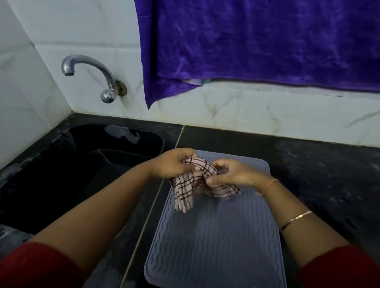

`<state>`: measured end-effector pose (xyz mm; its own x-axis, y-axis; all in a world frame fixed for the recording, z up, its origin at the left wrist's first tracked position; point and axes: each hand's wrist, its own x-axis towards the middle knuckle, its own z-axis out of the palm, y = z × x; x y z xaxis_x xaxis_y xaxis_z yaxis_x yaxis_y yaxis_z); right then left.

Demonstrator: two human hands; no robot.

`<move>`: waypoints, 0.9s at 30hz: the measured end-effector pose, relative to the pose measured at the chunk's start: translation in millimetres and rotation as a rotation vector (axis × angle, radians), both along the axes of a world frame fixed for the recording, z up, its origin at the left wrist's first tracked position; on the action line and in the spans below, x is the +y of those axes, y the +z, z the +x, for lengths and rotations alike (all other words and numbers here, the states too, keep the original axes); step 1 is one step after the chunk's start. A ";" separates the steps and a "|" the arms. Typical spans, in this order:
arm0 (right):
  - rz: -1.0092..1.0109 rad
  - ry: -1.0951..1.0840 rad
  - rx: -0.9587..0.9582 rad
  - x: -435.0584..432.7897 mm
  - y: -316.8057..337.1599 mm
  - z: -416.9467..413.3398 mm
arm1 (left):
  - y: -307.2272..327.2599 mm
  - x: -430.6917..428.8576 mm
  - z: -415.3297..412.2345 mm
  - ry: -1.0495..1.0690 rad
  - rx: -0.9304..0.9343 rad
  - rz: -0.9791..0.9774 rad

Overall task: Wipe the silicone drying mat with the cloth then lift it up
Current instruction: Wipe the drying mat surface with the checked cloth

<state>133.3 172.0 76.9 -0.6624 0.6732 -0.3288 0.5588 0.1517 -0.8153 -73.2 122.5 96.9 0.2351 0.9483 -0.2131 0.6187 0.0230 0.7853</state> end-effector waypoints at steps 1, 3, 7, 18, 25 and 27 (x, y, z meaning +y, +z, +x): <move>0.019 0.011 -0.009 0.0 -1.3 -4.2 | 3.6 3.2 0.7 -0.016 0.007 -0.020; 0.027 0.007 0.006 2.3 -4.6 -10.0 | 8.3 9.3 0.8 -0.045 0.052 -0.041; -0.072 -0.143 0.105 12.3 -10.0 -10.0 | -3.8 23.2 -2.9 0.137 0.176 0.146; 0.725 -0.534 -0.189 47.4 -9.7 -27.1 | -73.6 26.5 -51.0 0.042 0.841 -0.094; 0.498 -0.271 -0.542 55.4 -99.6 -106.1 | -101.9 55.5 -50.3 -0.035 0.804 -0.030; 0.595 -0.314 -0.648 60.5 -109.7 -114.7 | -105.9 61.0 -51.9 -0.133 0.794 -0.092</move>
<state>18.6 232.6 -32.8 -0.2298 0.9665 -0.1142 0.9636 0.2094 -0.1665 -125.0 183.5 -9.0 0.0908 0.8936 -0.4395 0.9929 -0.0474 0.1088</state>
